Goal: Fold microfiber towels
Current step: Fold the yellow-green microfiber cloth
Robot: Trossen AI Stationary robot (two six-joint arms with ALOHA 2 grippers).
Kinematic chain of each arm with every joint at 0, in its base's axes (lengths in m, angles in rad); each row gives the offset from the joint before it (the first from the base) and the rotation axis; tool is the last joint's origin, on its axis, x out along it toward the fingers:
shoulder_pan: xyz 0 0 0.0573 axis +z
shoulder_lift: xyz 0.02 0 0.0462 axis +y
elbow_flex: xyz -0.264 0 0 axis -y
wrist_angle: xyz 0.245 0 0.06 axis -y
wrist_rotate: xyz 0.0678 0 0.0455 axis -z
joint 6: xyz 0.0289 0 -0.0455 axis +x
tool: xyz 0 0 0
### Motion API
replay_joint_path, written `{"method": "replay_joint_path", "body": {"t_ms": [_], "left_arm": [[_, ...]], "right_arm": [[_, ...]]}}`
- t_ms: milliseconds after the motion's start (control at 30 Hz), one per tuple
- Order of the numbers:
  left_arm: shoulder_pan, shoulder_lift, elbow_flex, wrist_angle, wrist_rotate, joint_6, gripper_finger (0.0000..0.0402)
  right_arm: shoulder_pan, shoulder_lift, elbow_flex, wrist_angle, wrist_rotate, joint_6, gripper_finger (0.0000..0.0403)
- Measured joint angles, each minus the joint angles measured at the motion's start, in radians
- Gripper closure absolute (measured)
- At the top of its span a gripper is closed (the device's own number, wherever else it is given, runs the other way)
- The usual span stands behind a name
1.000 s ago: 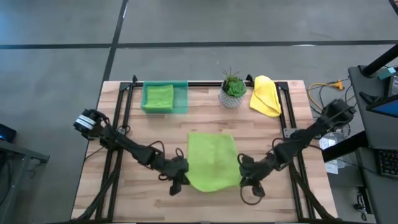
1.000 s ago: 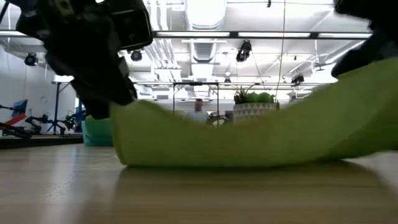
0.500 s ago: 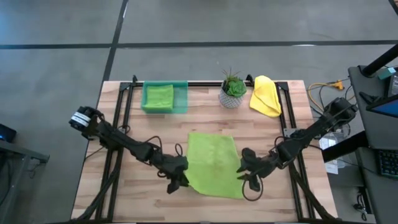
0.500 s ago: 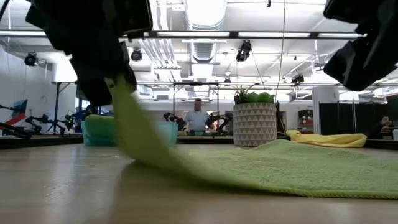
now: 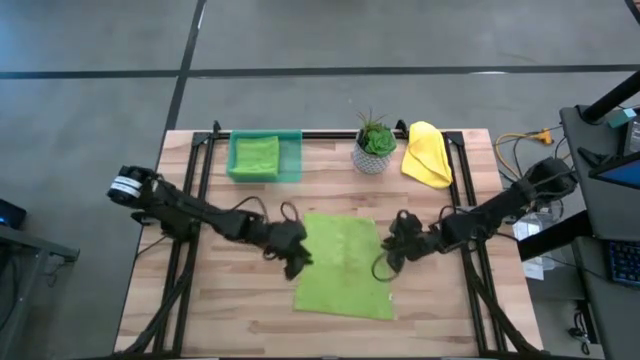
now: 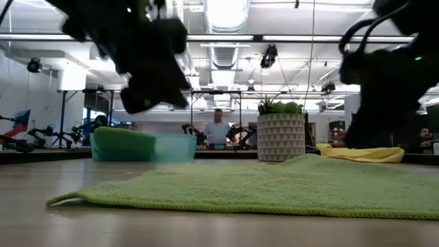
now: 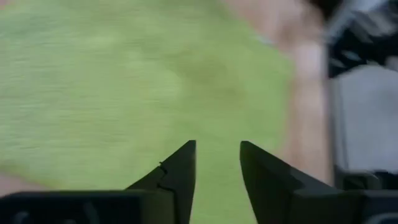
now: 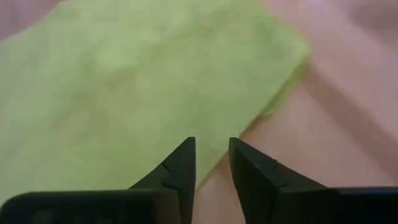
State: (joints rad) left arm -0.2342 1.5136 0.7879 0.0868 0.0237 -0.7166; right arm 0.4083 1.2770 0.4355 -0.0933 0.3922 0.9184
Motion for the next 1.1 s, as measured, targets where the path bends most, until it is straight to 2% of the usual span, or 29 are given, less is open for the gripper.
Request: {"method": "replay_joint_path", "body": {"t_ms": [100, 200, 367, 567, 867, 1100], "left_arm": [[0.066, 0.040, -0.001, 0.007, 0.029, 0.012, 0.0324], [0.115, 0.066, -0.001, 0.011, 0.038, 0.034, 0.0357], [0.152, 0.098, -0.002, 0.009, 0.087, 0.086, 0.0397], [0.154, 0.156, -0.003, 0.008, 0.156, 0.087, 0.0401], [0.154, 0.197, -0.002, -0.090, 0.184, 0.078, 0.0401], [0.154, 0.192, 0.000, -0.145, 0.200, 0.097, 0.0401]], "right_arm": [[-0.078, 0.000, -0.003, 0.000, -0.015, -0.029, 0.0328], [-0.155, 0.001, -0.003, 0.000, -0.073, -0.070, 0.0337], [-0.242, 0.001, -0.004, -0.002, -0.146, -0.095, 0.0339], [-0.272, 0.001, 0.010, -0.001, -0.168, -0.111, 0.0340], [-0.278, 0.002, 0.003, -0.006, -0.210, -0.080, 0.0340], [-0.278, 0.002, 0.002, -0.004, -0.213, -0.123, 0.0340]]}}
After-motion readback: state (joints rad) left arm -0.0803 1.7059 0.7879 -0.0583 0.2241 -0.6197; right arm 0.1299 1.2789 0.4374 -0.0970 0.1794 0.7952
